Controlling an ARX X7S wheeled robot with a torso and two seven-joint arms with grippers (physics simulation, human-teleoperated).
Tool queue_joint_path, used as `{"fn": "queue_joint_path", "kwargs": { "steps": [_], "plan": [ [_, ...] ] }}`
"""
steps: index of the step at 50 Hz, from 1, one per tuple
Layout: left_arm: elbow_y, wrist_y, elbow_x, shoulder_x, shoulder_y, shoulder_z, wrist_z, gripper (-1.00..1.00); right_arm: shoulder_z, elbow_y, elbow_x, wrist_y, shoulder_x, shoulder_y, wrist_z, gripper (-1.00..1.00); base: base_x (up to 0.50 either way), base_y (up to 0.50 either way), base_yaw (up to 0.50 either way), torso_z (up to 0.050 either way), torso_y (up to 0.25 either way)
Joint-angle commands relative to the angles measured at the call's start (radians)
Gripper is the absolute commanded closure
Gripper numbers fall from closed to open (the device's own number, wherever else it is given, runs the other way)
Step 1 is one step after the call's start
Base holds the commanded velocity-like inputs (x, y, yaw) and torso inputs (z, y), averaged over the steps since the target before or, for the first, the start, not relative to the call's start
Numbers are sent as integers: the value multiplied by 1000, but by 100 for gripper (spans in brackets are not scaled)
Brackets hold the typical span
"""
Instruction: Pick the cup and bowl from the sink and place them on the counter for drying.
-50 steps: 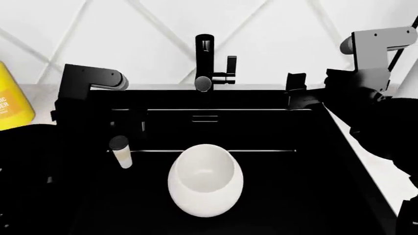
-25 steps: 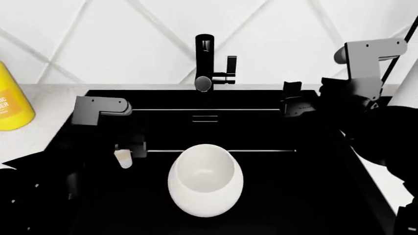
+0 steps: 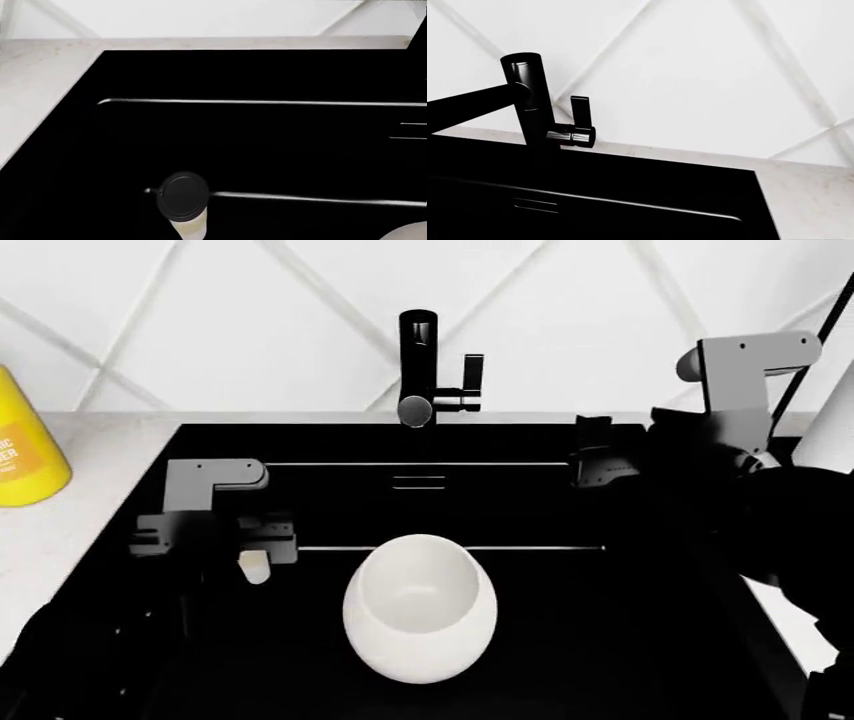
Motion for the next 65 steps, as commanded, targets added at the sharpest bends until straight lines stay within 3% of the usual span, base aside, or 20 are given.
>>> {"fn": "queue_joint_path", "kwargs": {
  "steps": [1, 12, 27, 38, 54, 65],
  "plan": [
    [-168, 157, 86, 31, -16, 50, 37, -100, -7, 1, 2, -8, -1, -6, 0, -100, 0, 0, 0, 0, 0],
    [-398, 350, 156, 75, -52, 68, 76, -100, -14, -7, 10, -16, -9, -25, 0, -100, 0, 0, 0, 0, 0],
    [-670, 486, 204, 107, -142, 98, 145, -100, -24, 6, 2, -40, -9, -42, -5, -100, 0, 0, 0, 0, 0],
    [-1174, 835, 259, 191, -282, 84, 185, -100, -27, 11, 4, -57, -16, -59, -7, -100, 0, 0, 0, 0, 0],
    [-1191, 868, 410, 217, -255, -31, 240, -100, -19, 3, 14, -73, -22, -94, 0, -100, 0, 0, 0, 0, 0],
    [-1191, 891, 500, 175, -240, -166, 335, -100, -25, 5, 17, -75, -25, -97, 3, -100, 0, 0, 0, 0, 0]
  ]
}}
